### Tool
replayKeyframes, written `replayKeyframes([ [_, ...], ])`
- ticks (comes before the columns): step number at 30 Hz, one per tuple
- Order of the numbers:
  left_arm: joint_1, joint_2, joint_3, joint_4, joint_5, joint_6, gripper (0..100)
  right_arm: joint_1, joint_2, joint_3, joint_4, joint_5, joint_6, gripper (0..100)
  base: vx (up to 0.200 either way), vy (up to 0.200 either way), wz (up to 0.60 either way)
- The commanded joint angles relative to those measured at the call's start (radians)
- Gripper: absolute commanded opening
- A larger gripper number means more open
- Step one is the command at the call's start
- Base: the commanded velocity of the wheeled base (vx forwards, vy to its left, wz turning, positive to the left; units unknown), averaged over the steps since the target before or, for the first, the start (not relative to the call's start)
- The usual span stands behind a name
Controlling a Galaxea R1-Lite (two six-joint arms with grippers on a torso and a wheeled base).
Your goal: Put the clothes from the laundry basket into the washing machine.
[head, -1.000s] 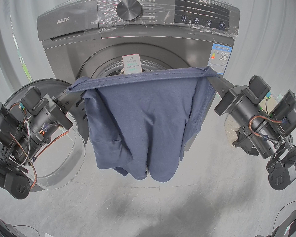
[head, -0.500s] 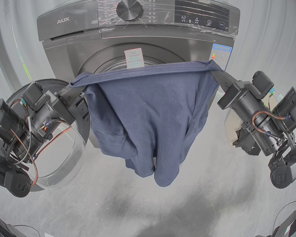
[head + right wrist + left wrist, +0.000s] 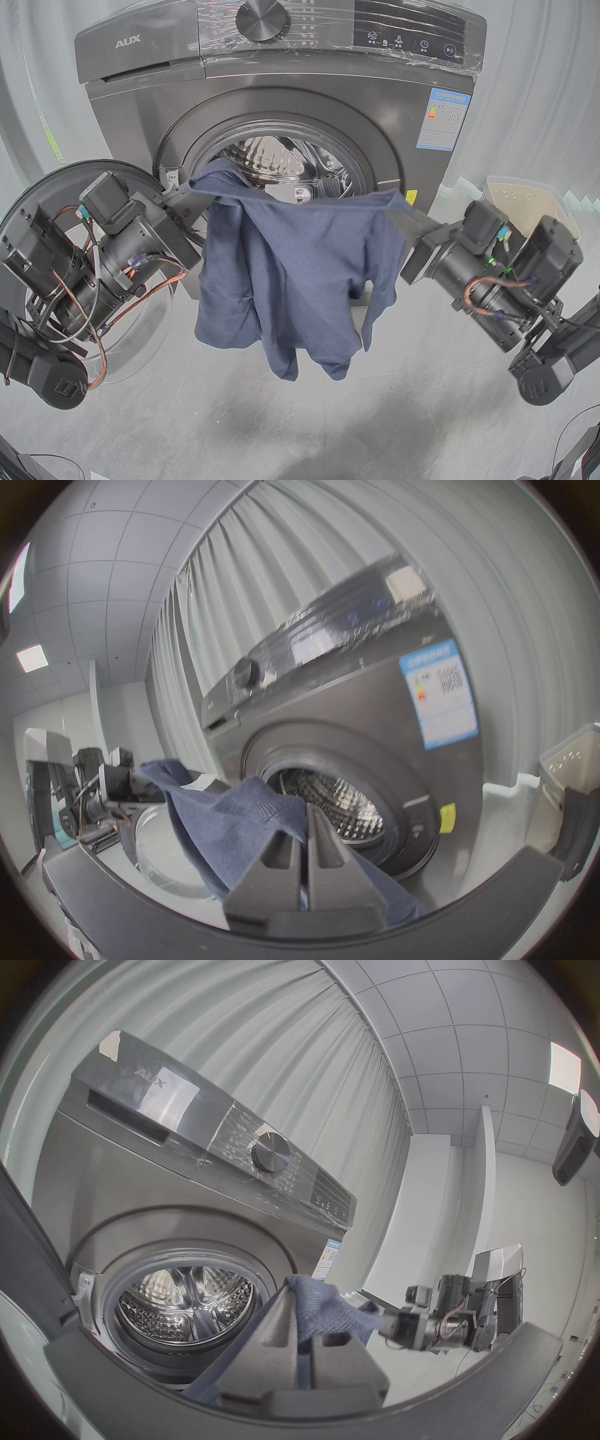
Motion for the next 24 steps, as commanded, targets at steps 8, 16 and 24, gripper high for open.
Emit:
replayKeyframes([
  [8,-0.041,0.042,-0.020,-0.004,0.004,0.002,0,0.197,0.243,0.009,-0.015,0.003,0.012,100,0.000,0.000,0.00],
  [16,-0.040,0.039,-0.034,-0.006,0.004,0.002,0,0.207,0.275,0.177,-0.015,0.021,0.006,100,0.000,0.000,0.00],
  [24,-0.041,0.026,-0.034,-0.006,0.004,0.002,0,0.138,0.345,0.145,-0.015,0.057,-0.014,100,0.000,0.000,0.00],
])
